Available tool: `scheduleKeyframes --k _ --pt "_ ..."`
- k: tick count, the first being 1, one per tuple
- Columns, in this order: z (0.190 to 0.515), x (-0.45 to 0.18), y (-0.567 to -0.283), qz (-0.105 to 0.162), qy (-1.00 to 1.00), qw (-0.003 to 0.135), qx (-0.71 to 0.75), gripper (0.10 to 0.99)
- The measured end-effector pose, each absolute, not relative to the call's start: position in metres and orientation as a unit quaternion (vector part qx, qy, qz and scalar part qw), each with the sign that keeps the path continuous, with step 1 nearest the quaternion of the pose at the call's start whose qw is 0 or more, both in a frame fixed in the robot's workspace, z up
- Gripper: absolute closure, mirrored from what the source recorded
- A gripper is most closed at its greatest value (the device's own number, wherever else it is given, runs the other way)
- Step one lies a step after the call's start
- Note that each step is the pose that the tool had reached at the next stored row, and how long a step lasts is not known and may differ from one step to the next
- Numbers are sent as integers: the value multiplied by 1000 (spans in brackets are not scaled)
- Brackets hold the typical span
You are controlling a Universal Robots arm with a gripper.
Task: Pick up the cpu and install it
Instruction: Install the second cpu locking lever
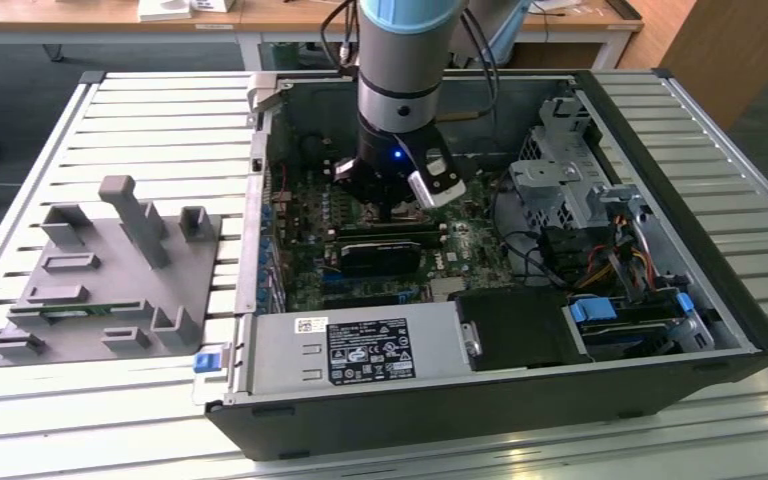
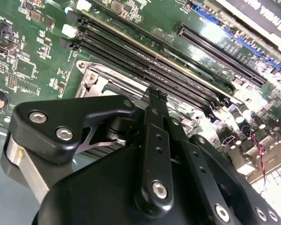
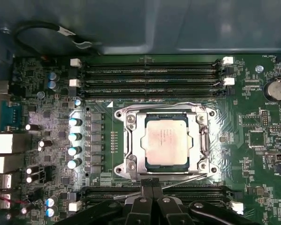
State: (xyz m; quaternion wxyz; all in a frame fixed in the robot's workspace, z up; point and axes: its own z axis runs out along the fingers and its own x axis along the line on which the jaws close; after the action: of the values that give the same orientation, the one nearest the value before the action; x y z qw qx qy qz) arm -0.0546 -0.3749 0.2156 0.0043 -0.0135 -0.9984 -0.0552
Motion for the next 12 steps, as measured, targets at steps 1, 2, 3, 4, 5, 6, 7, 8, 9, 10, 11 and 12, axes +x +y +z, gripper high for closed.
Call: scheduleKeyframes --k 1,2,3,4,5,6,7,8,9,10,11,12 --pt "216 -55 -376 -58 -998 4 -13 980" --pt "216 -56 -378 -61 -998 4 -13 980" --pt "216 -57 -380 -65 -998 4 -13 980" --pt "216 -57 -382 -69 -998 5 -13 980" --pt "216 -57 -383 -72 -997 5 -13 980" --pt "216 -58 -385 -75 -997 5 -13 980" --pt "216 -58 -386 -78 -997 5 -13 980" --pt "216 -59 -388 -80 -997 5 -13 980" --pt "216 -61 -389 -83 -996 5 -13 980" --pt "216 -63 -391 -85 -996 5 -13 980" --pt "216 -64 -392 -87 -996 5 -13 980" --pt "215 -65 -393 -88 -996 5 -13 980"
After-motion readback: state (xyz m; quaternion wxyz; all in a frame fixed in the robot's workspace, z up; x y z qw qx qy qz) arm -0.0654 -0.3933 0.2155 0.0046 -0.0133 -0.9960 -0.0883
